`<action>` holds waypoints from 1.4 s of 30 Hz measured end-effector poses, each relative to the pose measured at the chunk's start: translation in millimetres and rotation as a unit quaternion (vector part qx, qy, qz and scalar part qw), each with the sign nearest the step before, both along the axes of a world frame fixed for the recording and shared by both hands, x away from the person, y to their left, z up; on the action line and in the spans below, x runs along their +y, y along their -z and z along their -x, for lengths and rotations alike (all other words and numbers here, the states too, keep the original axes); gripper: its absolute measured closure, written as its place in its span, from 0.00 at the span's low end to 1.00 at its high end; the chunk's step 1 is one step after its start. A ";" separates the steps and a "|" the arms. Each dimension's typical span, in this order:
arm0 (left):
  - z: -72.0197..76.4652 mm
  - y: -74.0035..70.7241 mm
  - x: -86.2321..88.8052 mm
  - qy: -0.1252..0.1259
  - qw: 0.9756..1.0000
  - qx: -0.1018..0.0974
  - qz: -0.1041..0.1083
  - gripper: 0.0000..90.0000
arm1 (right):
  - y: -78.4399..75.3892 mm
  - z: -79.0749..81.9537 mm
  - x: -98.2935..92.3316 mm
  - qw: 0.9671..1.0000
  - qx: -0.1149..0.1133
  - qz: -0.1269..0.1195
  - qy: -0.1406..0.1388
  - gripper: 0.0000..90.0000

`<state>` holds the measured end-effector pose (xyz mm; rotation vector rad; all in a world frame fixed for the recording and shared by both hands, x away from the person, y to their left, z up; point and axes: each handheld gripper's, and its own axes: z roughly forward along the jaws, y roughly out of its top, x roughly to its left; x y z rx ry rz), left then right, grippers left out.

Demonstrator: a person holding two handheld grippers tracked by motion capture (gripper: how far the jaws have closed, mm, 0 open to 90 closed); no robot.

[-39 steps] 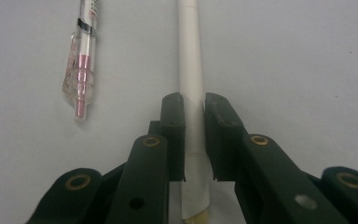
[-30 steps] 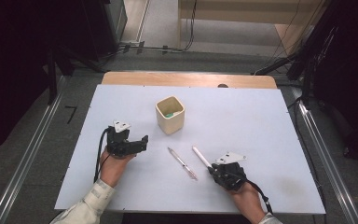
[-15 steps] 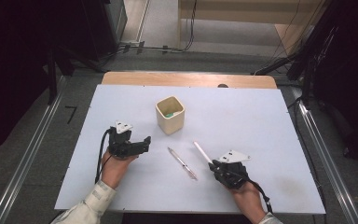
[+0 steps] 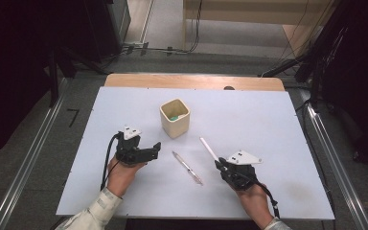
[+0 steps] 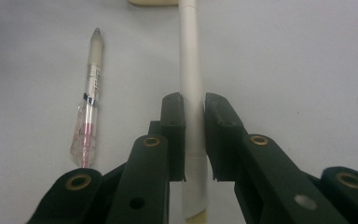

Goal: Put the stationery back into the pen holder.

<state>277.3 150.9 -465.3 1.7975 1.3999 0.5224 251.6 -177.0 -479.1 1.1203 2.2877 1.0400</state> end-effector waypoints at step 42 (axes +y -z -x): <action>6.6 -13.9 -26.4 0.038 0.999 -0.014 0.003 0.24 | -11.4 -21.4 39.8 0.999 -0.034 -0.033 -0.020 0.85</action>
